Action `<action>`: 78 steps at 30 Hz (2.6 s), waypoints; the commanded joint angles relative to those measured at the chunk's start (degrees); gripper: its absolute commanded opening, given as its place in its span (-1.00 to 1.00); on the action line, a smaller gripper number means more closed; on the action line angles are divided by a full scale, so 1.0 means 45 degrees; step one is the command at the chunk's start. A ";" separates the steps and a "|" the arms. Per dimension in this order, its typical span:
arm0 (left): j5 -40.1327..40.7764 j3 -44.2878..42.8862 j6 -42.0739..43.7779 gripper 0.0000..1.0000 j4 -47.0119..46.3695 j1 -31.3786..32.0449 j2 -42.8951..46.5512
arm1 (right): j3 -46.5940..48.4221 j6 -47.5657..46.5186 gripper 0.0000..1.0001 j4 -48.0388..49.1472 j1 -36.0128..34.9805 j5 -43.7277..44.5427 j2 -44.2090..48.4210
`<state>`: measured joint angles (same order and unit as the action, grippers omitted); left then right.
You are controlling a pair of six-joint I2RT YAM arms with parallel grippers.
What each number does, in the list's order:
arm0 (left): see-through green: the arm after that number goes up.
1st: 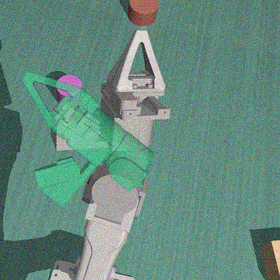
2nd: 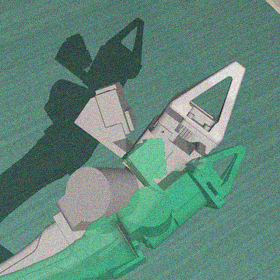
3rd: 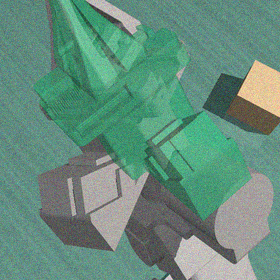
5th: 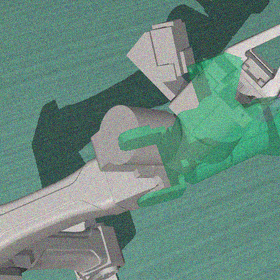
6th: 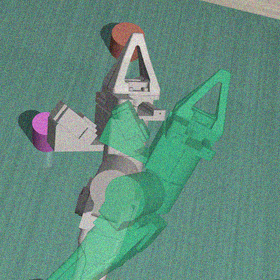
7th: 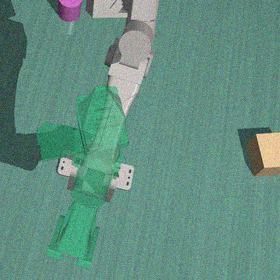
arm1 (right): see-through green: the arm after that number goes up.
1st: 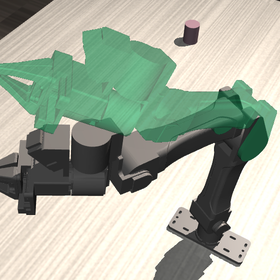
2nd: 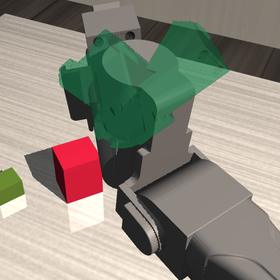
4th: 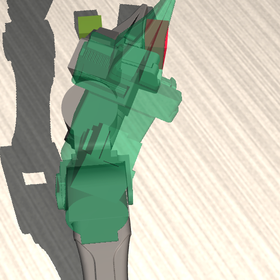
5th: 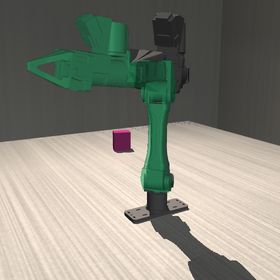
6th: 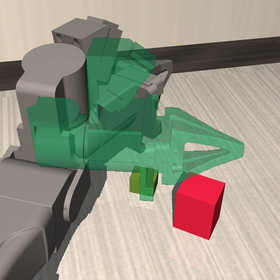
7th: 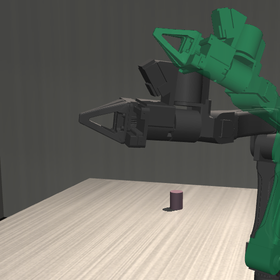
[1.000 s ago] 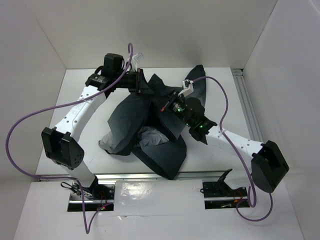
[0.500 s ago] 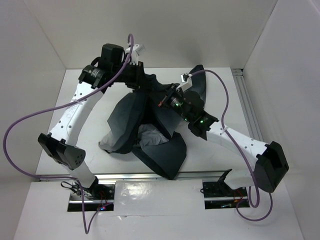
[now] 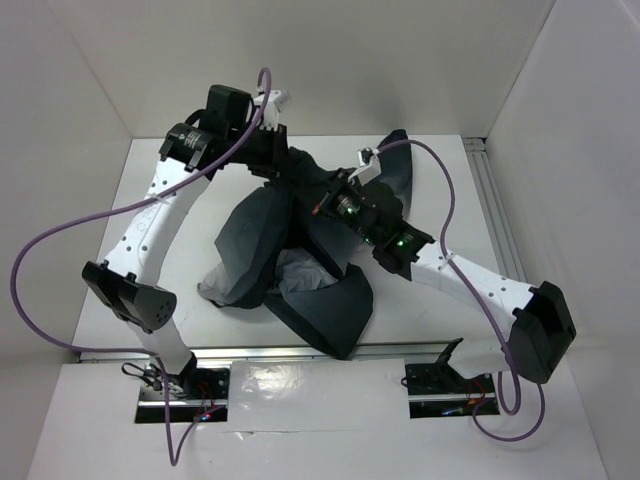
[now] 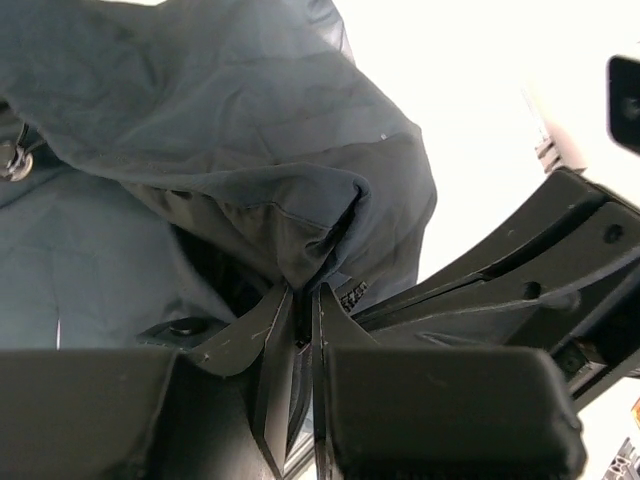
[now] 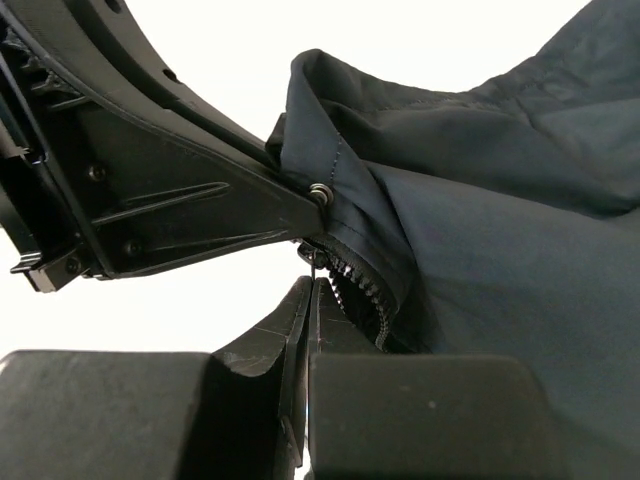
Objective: Zip up the jacket
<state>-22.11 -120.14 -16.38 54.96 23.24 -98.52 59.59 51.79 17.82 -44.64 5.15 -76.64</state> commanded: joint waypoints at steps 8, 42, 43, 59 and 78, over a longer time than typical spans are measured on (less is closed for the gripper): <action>0.0030 0.1813 0.0261 -1.00 -0.1724 -0.0068 0.1073 | -0.1308 0.0541 -1.00 -0.0875 -0.0158 -0.0206 0.0099; 0.0500 0.2651 0.0633 -1.00 -0.1742 -0.1025 0.1579 | -0.0997 0.0270 -1.00 0.0883 -0.0021 -0.2960 -0.1447; 0.0499 0.2828 0.0633 -1.00 -0.1880 -0.1025 0.1581 | -0.0997 0.0152 -1.00 0.0457 -0.0021 -0.2806 -0.1290; -0.2429 0.5291 -0.0344 -0.31 -0.3716 -0.1453 0.2166 | -0.1503 -0.0689 -1.00 -0.0250 0.0096 -0.2940 -0.0449; -0.5146 0.7166 0.1216 0.52 -0.4655 -0.1962 0.2421 | -0.1739 -0.0806 -1.00 -0.0367 0.0214 -0.2941 0.0039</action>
<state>-41.71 -88.05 -15.00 35.88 14.70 -89.49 52.03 48.95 15.81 -43.88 -7.62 -78.43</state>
